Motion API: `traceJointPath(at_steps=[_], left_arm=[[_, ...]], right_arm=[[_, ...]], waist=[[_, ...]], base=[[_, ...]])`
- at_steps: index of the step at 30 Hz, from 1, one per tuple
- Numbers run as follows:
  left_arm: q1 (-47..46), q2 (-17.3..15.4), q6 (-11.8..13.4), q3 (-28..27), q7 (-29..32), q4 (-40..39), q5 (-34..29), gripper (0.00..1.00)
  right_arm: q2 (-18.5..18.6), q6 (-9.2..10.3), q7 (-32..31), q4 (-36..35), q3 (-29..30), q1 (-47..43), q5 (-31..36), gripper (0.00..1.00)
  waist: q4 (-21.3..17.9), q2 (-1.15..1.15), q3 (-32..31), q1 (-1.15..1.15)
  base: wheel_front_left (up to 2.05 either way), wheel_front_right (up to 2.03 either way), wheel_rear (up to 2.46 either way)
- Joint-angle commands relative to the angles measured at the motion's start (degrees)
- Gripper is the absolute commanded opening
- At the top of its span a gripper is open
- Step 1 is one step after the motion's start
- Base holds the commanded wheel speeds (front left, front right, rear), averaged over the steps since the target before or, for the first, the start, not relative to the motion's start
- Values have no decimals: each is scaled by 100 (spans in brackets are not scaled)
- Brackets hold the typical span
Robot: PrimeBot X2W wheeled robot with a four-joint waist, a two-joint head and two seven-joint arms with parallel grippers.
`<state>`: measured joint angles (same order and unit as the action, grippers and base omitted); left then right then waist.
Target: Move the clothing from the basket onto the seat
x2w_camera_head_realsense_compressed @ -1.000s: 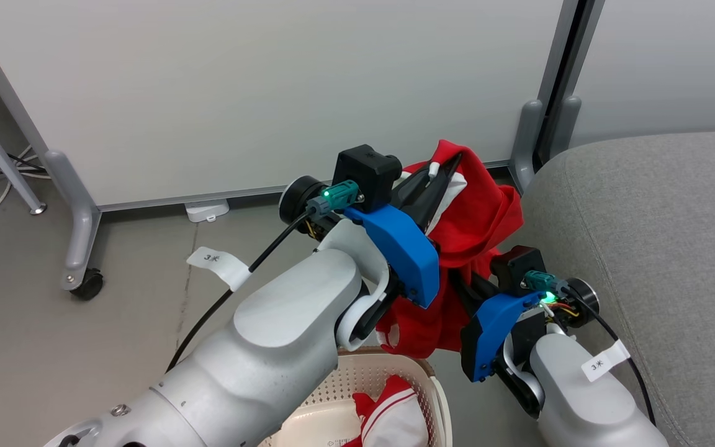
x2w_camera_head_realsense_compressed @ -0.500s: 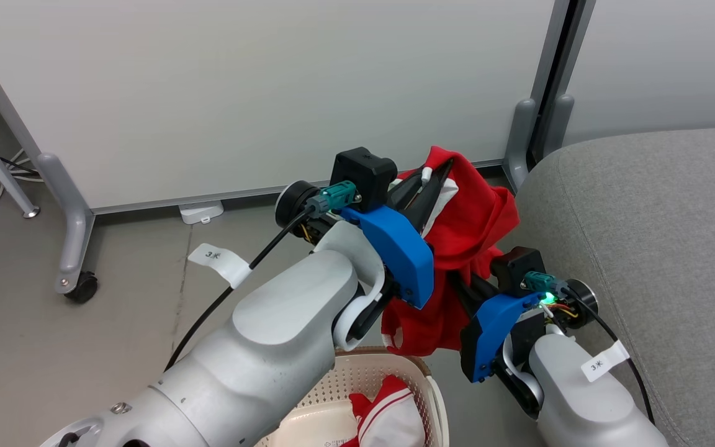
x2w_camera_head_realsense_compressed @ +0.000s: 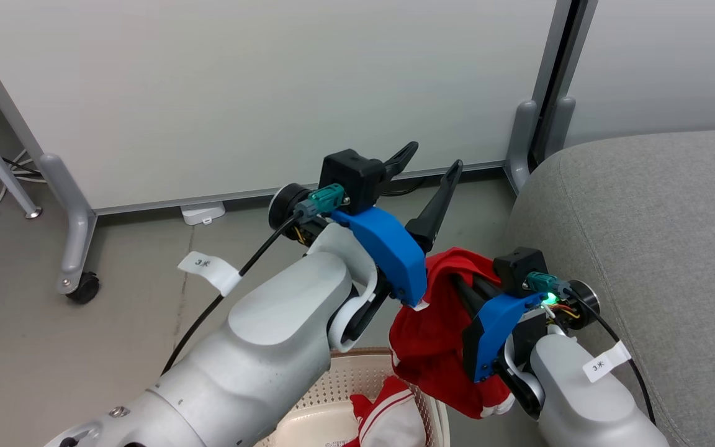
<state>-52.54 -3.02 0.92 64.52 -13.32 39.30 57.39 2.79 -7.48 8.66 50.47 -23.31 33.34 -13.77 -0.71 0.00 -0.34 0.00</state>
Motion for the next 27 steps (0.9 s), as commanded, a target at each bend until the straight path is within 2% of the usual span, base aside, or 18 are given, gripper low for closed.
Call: traceJointPath(at_steps=[1, 6, 12, 13, 19, 27], left_arm=[[161, -72, -40, -56, -69, 38, -29, 100], [573, -373, -64, -399, -186, -76, -210, 100], [1607, -848, 49, -1339, -193, -888, -1127, 100], [1607, -848, 49, -1339, -193, -888, -1127, 100], [2769, -1036, -79, -2275, -194, -1569, -1888, 100], [3957, -1041, -291, -3365, -195, -2213, -2564, 100]], right_arm=[[18, -3, 30, 0, 15, 115, -36, 0], [19, -3, 93, -105, 48, 119, -62, 0], [18, -3, 118, -318, 78, 67, 28, 0], [18, -3, 118, -318, 78, 67, 28, 0], [19, -3, 97, -593, 222, -141, 251, 0], [19, -3, -96, -1216, 462, -542, 484, 0]], waist=[[-3, 0, 1, 0], [-35, 0, 19, 0], [-102, 0, 20, 0], [-102, 0, 20, 0], [-126, 0, -18, 0], [-271, 0, -19, 0]], base=[[0, 0, 0], [0, 0, 0], [0, 0, 0], [0, 0, 0], [0, 0, 0], [0, 0, 0]])
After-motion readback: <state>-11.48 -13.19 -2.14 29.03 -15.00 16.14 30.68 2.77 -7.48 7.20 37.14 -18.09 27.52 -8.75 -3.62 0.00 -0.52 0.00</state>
